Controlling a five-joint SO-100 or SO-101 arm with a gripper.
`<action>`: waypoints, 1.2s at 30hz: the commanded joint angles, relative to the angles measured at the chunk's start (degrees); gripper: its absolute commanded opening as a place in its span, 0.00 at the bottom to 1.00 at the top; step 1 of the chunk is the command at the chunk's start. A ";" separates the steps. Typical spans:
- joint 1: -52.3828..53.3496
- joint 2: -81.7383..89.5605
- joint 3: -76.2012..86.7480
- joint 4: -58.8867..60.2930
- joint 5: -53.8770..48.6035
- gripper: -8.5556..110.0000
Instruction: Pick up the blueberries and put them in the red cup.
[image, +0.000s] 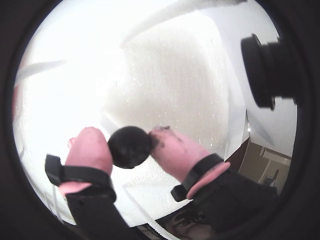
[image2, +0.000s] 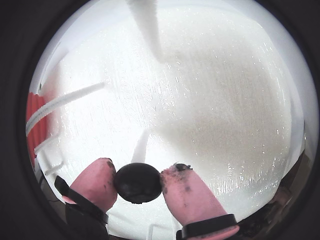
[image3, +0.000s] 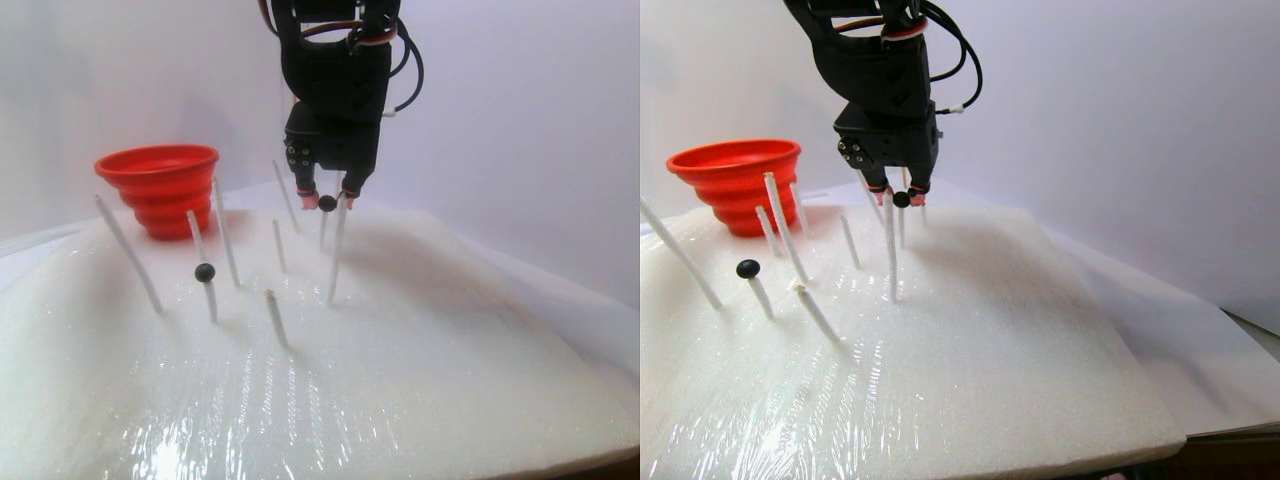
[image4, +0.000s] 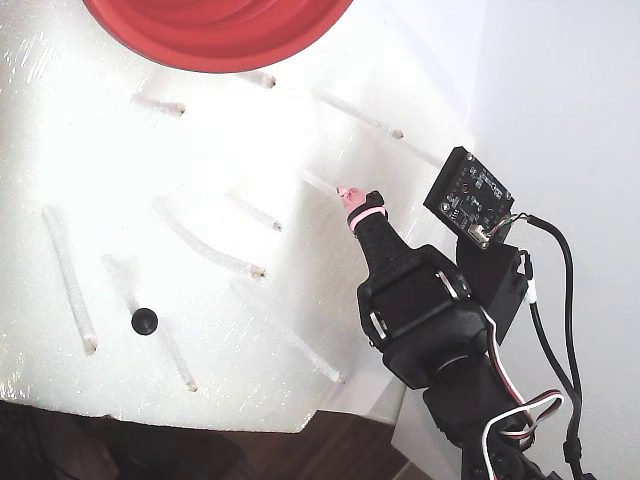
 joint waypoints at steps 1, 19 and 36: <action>0.00 1.32 -0.53 -0.97 0.26 0.20; -0.97 10.28 2.11 3.25 0.18 0.18; -3.60 18.28 3.87 8.53 0.09 0.18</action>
